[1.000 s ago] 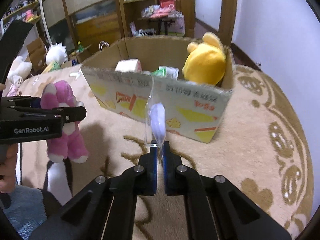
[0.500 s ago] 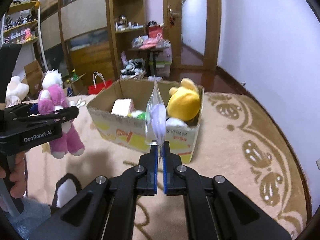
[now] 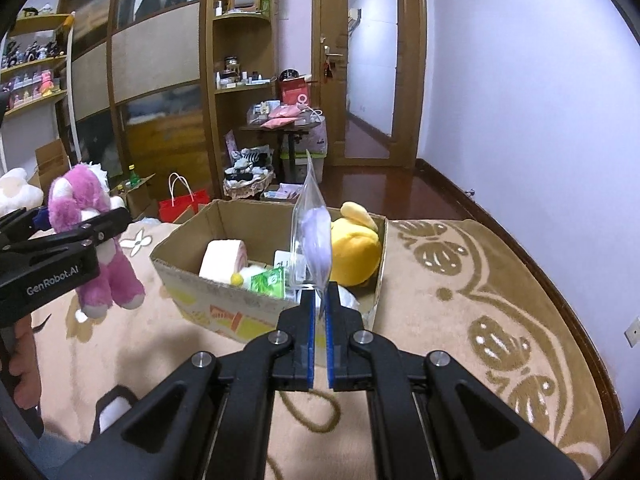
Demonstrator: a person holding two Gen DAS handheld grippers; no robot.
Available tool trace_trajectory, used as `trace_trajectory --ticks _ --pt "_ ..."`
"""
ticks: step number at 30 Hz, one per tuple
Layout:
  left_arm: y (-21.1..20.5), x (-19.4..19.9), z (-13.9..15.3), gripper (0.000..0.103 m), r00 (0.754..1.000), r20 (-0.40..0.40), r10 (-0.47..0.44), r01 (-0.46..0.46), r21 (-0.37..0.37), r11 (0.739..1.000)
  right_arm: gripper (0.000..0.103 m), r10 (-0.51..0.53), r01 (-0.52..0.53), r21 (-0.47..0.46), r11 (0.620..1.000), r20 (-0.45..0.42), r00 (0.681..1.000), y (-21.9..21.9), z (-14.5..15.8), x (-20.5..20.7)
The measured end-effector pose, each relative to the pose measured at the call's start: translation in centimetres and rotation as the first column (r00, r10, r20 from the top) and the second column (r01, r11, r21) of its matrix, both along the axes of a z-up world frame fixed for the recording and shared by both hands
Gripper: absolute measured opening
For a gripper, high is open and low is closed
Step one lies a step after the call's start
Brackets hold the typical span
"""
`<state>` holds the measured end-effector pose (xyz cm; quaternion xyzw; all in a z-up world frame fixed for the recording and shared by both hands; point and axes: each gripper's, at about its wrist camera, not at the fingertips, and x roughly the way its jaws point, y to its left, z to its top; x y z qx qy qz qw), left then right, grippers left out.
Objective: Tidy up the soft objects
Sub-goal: 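Lift the pink plush and clear bag and carry them over the box, then open both tools to drop the pink plush and clear bag into the box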
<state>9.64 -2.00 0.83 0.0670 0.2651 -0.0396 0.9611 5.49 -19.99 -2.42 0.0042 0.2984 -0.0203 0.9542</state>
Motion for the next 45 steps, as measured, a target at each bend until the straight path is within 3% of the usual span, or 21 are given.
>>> trace_trajectory --ticks 7,18,25,36,39,45 --pt "-0.7 1.9 -0.2 0.068 0.999 0.054 0.006 -0.007 0.022 1.000 0.005 -0.003 0.003 0.015 1.000 0.015 1.000 -0.5 -0.3 2.2" --pt "-2.1 4.4 -1.7 0.068 0.997 0.071 -0.024 0.021 0.034 0.999 0.005 0.025 -0.026 0.034 0.999 0.021 0.999 -1.1 -1.2 5.1" --pt "-1.7 6.3 -2.7 0.068 0.998 -0.008 -0.057 0.057 -0.029 0.998 0.005 0.037 -0.037 0.040 0.999 -0.013 0.999 -1.2 -2.6 6.3" --pt "-2.2 7.4 -3.8 0.071 0.994 -0.043 -0.101 0.100 -0.027 0.995 0.006 0.091 -0.086 0.078 0.993 -0.065 0.994 -0.7 -4.1 7.2" --pt "-2.2 7.5 -4.1 0.086 0.995 -0.049 -0.089 0.089 -0.014 0.996 0.007 0.080 -0.073 0.092 0.993 -0.074 0.994 -1.1 -4.1 7.2" --pt "-2.0 7.4 -4.2 0.086 0.996 -0.070 -0.060 0.062 0.016 0.998 0.007 0.055 -0.046 0.112 0.993 -0.076 0.996 -1.8 -3.9 6.7"
